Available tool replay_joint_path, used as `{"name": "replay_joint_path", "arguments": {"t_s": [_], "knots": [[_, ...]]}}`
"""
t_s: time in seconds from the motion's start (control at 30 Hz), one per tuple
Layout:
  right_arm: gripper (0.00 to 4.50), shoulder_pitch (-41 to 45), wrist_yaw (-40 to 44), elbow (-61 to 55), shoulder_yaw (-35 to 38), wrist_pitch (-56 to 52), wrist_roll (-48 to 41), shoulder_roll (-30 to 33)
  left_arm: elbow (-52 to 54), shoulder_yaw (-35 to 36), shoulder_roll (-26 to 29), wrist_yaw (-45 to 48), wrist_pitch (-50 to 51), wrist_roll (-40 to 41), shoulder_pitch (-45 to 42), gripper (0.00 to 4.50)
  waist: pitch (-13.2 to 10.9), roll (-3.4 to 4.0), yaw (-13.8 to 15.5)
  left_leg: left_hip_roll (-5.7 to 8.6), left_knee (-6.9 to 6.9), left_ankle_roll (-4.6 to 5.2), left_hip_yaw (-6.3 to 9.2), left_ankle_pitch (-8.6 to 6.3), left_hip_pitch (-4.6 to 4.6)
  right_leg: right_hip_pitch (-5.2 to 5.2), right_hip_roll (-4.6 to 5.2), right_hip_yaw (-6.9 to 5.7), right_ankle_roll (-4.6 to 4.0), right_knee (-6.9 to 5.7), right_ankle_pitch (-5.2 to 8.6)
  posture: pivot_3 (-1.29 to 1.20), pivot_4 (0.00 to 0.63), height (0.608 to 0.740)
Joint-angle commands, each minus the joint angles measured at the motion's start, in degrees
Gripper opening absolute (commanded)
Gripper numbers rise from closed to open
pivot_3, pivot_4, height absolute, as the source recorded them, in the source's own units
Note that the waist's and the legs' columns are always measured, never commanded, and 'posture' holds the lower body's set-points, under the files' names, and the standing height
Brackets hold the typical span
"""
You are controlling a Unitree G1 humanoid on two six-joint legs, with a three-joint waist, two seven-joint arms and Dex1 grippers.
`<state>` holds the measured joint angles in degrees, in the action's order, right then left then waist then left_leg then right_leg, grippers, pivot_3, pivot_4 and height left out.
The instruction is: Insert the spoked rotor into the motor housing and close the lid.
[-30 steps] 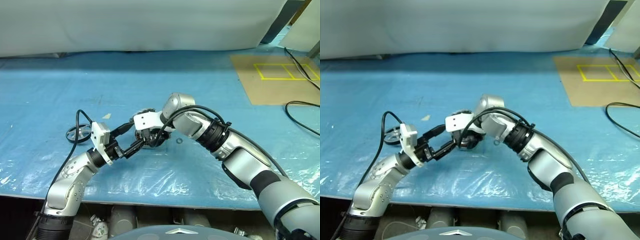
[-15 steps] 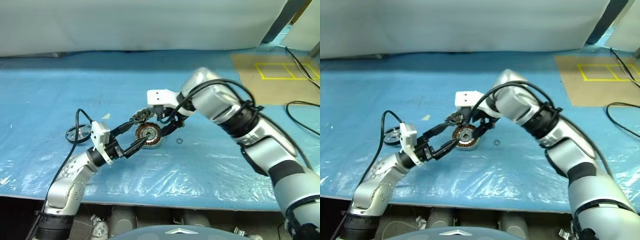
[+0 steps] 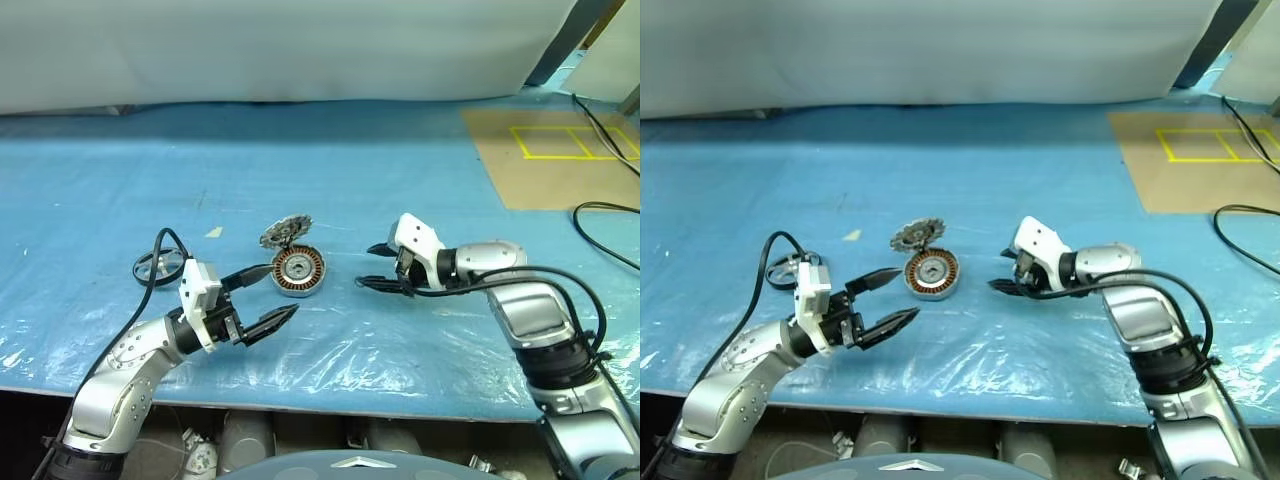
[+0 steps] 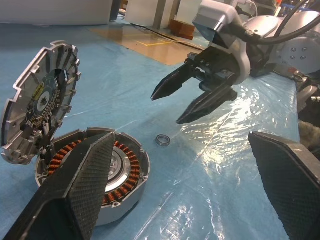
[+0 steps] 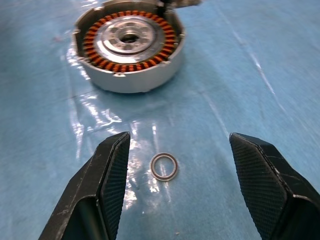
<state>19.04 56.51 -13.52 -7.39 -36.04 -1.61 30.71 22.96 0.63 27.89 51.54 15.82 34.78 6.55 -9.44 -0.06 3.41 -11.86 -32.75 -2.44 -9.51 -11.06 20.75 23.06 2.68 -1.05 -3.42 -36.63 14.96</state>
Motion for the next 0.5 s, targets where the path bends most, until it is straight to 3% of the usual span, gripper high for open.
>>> {"name": "replay_joint_path", "arguments": {"t_s": [0.03,0.5], "knots": [[3.31,-1.39,-4.58,-1.07,0.43,1.66,-1.18,-2.26,2.57,0.75,0.73,-1.16,1.73,1.19,-2.05,4.50,0.00,0.00,0.02,0.00,0.00,0.00,0.00,0.00,-0.01,-0.01,0.01,0.00,0.01,0.00,0.00,0.00,0.150,0.740],[3.31,-3.02,-5.72,7.52,-5.22,8.79,-0.44,-0.58,6.08,2.66,1.89,-5.44,8.04,4.68,-3.84,4.50,0.00,0.00,-0.35,0.06,0.11,-0.01,0.00,0.00,0.14,-0.02,0.00,-0.02,0.04,0.25,0.00,0.00,0.150,0.740]]}}
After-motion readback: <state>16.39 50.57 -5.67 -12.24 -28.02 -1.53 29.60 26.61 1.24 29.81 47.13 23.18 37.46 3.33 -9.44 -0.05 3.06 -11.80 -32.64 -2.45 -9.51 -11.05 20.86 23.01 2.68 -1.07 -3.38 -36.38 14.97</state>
